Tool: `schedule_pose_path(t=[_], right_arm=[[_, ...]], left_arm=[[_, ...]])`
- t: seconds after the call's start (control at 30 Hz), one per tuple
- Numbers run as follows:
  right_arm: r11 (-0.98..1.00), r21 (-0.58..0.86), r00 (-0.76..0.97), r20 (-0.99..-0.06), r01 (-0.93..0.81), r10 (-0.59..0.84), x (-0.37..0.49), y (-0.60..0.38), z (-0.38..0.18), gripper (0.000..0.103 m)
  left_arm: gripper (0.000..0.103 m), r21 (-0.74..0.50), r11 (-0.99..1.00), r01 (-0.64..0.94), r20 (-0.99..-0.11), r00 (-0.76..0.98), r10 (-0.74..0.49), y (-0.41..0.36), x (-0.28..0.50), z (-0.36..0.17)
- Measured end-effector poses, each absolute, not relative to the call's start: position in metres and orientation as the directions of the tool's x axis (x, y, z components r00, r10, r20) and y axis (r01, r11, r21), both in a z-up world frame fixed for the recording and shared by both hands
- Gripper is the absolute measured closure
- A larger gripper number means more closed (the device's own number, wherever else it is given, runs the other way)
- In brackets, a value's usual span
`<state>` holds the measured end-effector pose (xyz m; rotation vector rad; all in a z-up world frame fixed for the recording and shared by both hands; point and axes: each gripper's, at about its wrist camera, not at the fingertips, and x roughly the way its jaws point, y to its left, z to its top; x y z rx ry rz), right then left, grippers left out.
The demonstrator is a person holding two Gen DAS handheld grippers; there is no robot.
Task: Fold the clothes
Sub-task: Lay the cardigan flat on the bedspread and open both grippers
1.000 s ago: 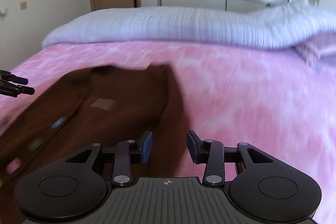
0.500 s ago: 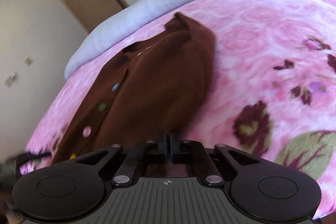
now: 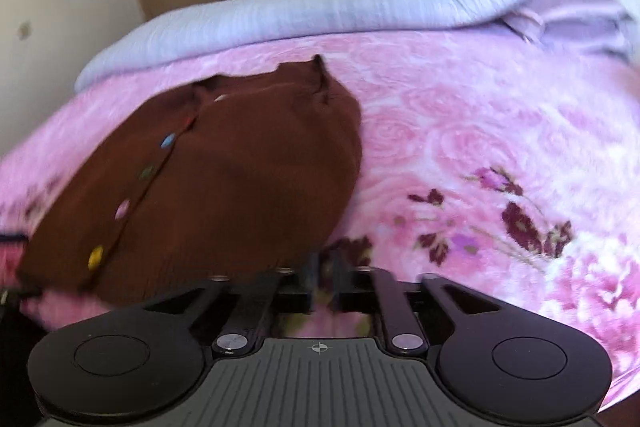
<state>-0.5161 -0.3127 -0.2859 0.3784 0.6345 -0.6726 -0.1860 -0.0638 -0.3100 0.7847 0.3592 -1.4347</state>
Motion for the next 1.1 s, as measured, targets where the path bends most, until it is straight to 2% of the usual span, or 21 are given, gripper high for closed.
schedule_pose_path(t=[0.03, 0.07, 0.1, 0.13, 0.17, 0.2, 0.33, 0.53, 0.63, 0.73, 0.8, 0.87, 0.93, 0.97, 1.0, 1.03, 1.07, 1.1], right_arm=[[0.751, 0.104, 0.617, -0.650, 0.652, -0.445, -0.516, -0.303, -0.288, 0.061], [0.775, 0.087, 0.626, -0.649, 0.626, -0.433, -0.517, -0.294, -0.290, 0.045], [0.798, 0.069, 0.635, -0.648, 0.598, -0.421, -0.517, -0.285, -0.292, 0.040], [0.817, 0.041, 0.638, -0.648, 0.575, -0.416, -0.516, -0.277, -0.295, 0.039], [0.835, 0.013, 0.641, -0.648, 0.550, -0.412, -0.516, -0.269, -0.298, 0.038], [0.850, -0.026, 0.638, -0.649, 0.527, -0.415, -0.514, -0.260, -0.303, 0.038], [0.860, -0.161, 0.611, -0.642, 0.484, -0.464, -0.491, -0.250, -0.320, 0.038], [0.787, -0.107, 0.623, -0.550, 0.607, -0.556, -0.482, -0.272, -0.306, 0.039], [0.710, -0.221, 0.548, -0.498, 0.669, -0.672, -0.485, -0.279, -0.299, 0.039], [0.685, -0.336, 0.515, -0.470, 0.646, -0.717, -0.488, -0.275, -0.302, 0.040], [0.705, -0.365, 0.522, -0.486, 0.608, -0.701, -0.487, -0.267, -0.312, 0.040], [0.730, -0.336, 0.527, -0.523, 0.595, -0.670, -0.484, -0.264, -0.323, 0.040], [0.744, -0.301, 0.526, -0.553, 0.597, -0.646, -0.482, -0.264, -0.333, 0.040], [0.747, -0.282, 0.527, -0.562, 0.602, -0.637, -0.481, -0.265, -0.337, 0.040], [0.749, -0.264, 0.527, -0.572, 0.607, -0.628, -0.479, -0.266, -0.341, 0.045], [0.752, -0.242, 0.531, -0.578, 0.613, -0.619, -0.479, -0.269, -0.343, 0.055], [0.761, -0.207, 0.542, -0.590, 0.614, -0.599, -0.480, -0.272, -0.341, 0.080], [0.765, -0.200, 0.541, -0.600, 0.612, -0.590, -0.478, -0.275, -0.338, 0.094]], left_arm=[[0.033, 0.259, -0.040, 0.965, -0.657, 0.145, -0.740, -0.065, -0.186, -0.311], [0.035, 0.252, -0.027, 0.967, -0.656, 0.150, -0.739, -0.065, -0.185, -0.312], [0.048, 0.235, -0.013, 0.972, -0.654, 0.148, -0.742, -0.066, -0.181, -0.310], [0.076, 0.217, 0.002, 0.976, -0.652, 0.147, -0.744, -0.066, -0.178, -0.309], [0.093, 0.202, 0.017, 0.979, -0.648, 0.146, -0.747, -0.066, -0.174, -0.306], [0.102, 0.199, 0.031, 0.980, -0.635, 0.153, -0.757, -0.067, -0.169, -0.299], [0.102, 0.185, 0.088, 0.979, -0.584, 0.182, -0.791, -0.068, -0.148, -0.268], [0.102, 0.238, 0.082, 0.968, -0.540, 0.202, -0.817, -0.074, -0.136, -0.236], [0.102, 0.255, 0.066, 0.965, -0.552, 0.201, -0.809, -0.077, -0.138, -0.239], [0.100, 0.288, 0.069, 0.955, -0.559, 0.226, -0.798, -0.076, -0.146, -0.248], [0.095, 0.301, 0.082, 0.950, -0.571, 0.248, -0.782, -0.072, -0.152, -0.260], [0.084, 0.304, 0.105, 0.947, -0.587, 0.274, -0.762, -0.067, -0.156, -0.274], [0.066, 0.315, 0.151, 0.937, -0.599, 0.320, -0.734, -0.063, -0.158, -0.289], [0.063, 0.319, 0.174, 0.932, -0.605, 0.341, -0.720, -0.061, -0.159, -0.296], [0.059, 0.309, 0.200, 0.930, -0.612, 0.356, -0.707, -0.060, -0.159, -0.302], [0.058, 0.292, 0.227, 0.929, -0.622, 0.365, -0.692, -0.061, -0.158, -0.307], [0.058, 0.264, 0.255, 0.930, -0.634, 0.366, -0.681, -0.062, -0.155, -0.311], [0.058, 0.224, 0.282, 0.933, -0.641, 0.359, -0.679, -0.063, -0.152, -0.312]])
